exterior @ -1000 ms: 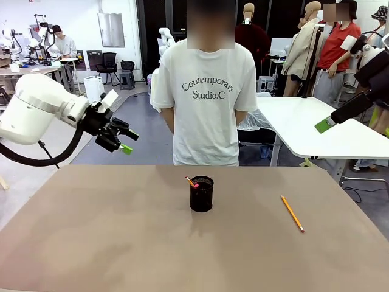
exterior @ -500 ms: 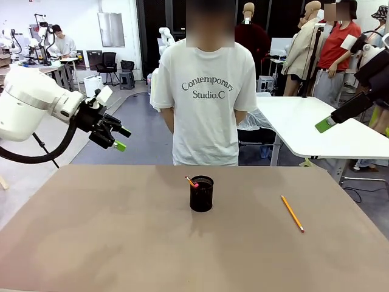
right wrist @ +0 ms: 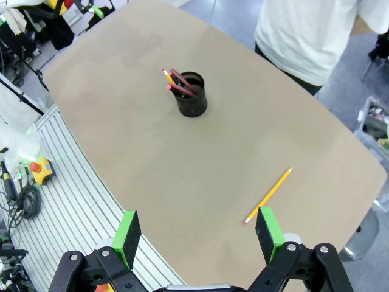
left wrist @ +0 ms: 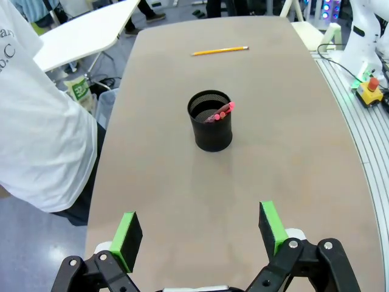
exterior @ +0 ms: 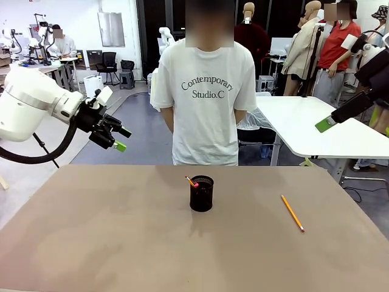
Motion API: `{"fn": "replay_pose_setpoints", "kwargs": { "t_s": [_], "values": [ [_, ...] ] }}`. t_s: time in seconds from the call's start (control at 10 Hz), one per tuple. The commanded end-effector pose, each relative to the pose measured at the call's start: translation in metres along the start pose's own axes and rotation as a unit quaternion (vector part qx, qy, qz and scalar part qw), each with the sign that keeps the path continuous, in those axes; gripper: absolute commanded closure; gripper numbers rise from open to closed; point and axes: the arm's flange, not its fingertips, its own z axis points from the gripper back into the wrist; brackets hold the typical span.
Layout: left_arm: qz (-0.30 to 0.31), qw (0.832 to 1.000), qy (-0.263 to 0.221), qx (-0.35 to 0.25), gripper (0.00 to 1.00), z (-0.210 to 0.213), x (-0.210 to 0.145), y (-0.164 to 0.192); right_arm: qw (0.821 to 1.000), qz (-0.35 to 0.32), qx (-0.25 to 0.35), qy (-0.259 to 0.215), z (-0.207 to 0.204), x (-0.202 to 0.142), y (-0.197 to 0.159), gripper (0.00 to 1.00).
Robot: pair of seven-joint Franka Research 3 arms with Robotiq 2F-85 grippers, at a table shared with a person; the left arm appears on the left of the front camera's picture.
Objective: Place the pens into the pen holder.
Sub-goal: Pick up a writing instrument from the table and place it into the Pen holder.
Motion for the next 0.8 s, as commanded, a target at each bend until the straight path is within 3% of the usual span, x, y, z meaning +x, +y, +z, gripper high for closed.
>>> {"fn": "replay_pose_setpoints", "kwargs": {
  "t_s": [0.0, 0.7],
  "values": [
    [-0.002, 1.0, 0.001, 0.0, 0.0, 0.0013, 0.0014, 0.0003, 1.0, -0.003, 0.006, -0.004, 0.0004, 0.0012, 0.0007, 0.0],
    [-0.002, 1.0, 0.001, 0.0, 0.0, 0.0013, 0.0014, 0.0003, 1.0, -0.003, 0.006, -0.004, 0.0004, 0.0012, 0.0007, 0.0]
  ]
}}
